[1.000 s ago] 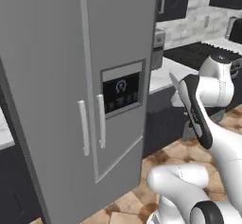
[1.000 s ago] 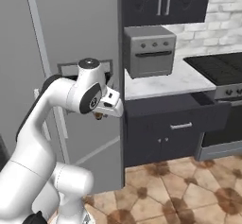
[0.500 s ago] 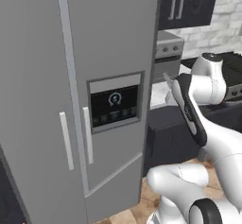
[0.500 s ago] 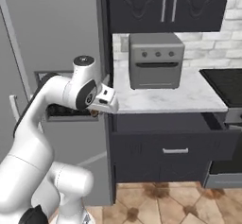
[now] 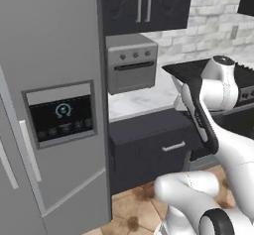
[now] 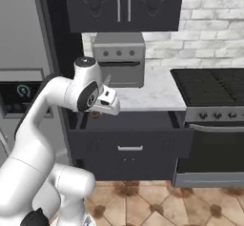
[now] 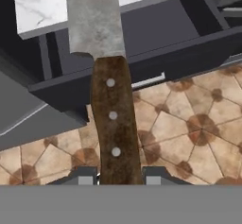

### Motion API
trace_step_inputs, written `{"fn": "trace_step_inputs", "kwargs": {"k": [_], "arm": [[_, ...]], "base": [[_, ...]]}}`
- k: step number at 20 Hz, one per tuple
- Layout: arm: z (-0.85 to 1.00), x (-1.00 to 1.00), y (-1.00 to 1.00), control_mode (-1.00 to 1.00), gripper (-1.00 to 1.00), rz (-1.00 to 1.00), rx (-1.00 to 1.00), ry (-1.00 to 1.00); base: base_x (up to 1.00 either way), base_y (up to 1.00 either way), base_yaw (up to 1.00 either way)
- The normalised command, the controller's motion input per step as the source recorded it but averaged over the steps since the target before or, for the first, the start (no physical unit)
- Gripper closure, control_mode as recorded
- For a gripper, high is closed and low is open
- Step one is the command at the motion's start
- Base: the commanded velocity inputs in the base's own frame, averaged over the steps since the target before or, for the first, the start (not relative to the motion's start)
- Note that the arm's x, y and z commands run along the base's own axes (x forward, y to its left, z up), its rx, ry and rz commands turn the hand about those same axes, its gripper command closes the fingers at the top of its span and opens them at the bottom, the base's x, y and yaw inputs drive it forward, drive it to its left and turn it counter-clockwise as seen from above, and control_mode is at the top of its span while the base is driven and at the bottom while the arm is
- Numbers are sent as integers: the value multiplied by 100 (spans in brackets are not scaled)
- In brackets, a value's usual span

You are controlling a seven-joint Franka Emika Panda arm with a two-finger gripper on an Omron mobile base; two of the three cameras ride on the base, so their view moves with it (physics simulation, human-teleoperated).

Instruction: Pick up the metallic utensils from the counter and place them in the open drawer. Make sure not to pick up any wooden utensils.

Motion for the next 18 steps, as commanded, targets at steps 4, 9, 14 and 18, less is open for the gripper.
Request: {"fn": "trace_step_inputs", "kwargs": {"k": [4, 9, 14, 18], "arm": [[0, 0, 0, 100, 100, 0, 0, 0], [0, 0, 0, 100, 100, 0, 0, 0], [0, 0, 0, 100, 100, 0, 0, 0], [0, 0, 0, 100, 100, 0, 0, 0]], "base": [[28, -77, 40], [36, -71, 48], [36, -46, 46], [24, 6, 6]]}}
